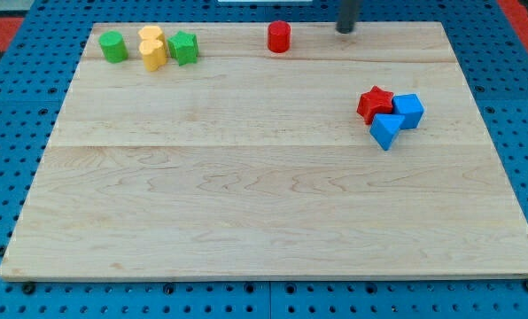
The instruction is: Move the red circle close to the blue triangle
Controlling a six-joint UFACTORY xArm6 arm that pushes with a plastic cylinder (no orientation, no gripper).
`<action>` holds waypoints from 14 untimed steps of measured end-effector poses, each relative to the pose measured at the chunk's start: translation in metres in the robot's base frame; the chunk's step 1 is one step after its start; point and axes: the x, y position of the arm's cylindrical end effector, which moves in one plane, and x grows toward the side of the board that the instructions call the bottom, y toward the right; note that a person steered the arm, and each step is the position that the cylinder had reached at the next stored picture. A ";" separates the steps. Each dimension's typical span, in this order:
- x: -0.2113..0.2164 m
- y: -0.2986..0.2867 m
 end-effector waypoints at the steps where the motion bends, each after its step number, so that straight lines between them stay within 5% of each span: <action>1: -0.001 -0.069; 2: 0.043 -0.109; 3: 0.125 -0.078; 4: 0.134 -0.054; 5: 0.075 -0.041; 6: 0.056 -0.124; 7: 0.102 -0.151; 8: 0.158 -0.068; 10: 0.183 -0.044; 11: 0.199 0.022; 12: 0.190 -0.046; 14: 0.151 -0.069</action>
